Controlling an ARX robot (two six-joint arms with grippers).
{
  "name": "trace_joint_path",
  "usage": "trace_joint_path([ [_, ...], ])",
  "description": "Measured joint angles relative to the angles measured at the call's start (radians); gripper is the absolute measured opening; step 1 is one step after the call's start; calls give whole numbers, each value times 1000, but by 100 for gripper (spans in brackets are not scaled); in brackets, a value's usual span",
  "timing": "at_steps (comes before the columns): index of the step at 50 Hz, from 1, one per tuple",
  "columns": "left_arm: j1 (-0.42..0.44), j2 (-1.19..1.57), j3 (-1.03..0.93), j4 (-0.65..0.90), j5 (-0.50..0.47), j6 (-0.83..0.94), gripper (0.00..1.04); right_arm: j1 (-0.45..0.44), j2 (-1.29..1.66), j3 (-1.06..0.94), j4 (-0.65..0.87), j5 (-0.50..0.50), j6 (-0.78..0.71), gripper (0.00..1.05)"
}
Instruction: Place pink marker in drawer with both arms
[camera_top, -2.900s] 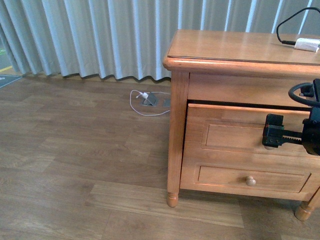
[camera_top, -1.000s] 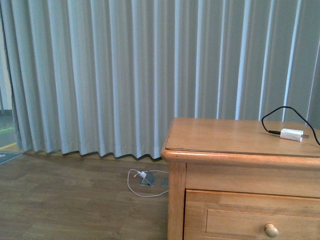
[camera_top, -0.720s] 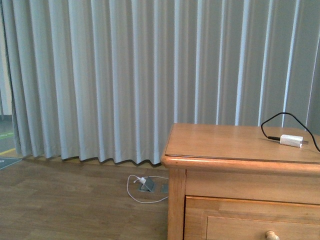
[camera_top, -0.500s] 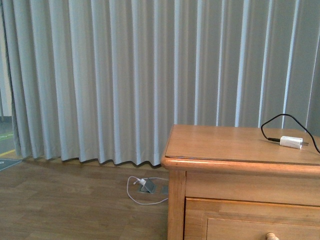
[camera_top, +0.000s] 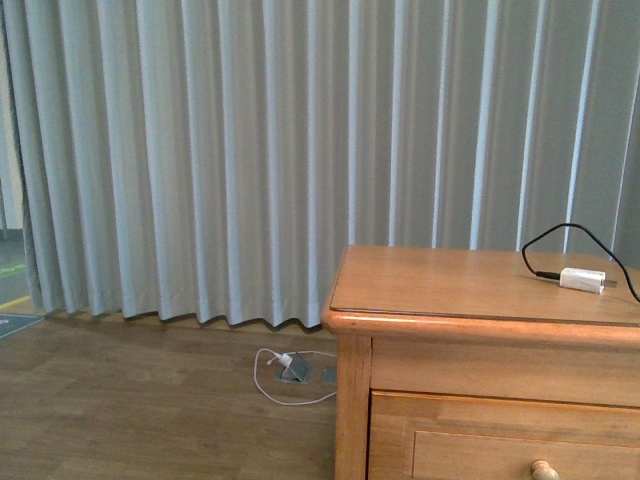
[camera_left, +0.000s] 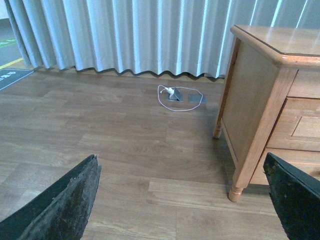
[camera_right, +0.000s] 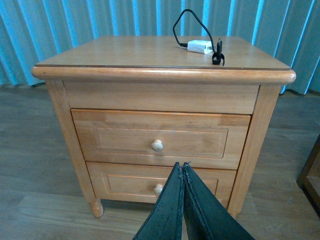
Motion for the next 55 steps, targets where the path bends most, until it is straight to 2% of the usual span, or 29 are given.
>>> trace_joint_path([
  [6,0,0,0,0,0,0,99,0,-33,0,-30,0,0,1],
  [11,0,0,0,0,-1,0,99,0,-157,1,-191,0,0,1],
  [25,0,0,0,0,0,0,99,0,-201,1,-204,0,-2,2],
  [37,0,0,0,0,0,0,99,0,-201,1,-205,0,-2,44],
  [50,0,0,0,0,0,0,99,0,-201,1,-205,0,-1,98],
  [55,0,0,0,0,0,0,99,0,-201,1,-205,0,-1,96],
])
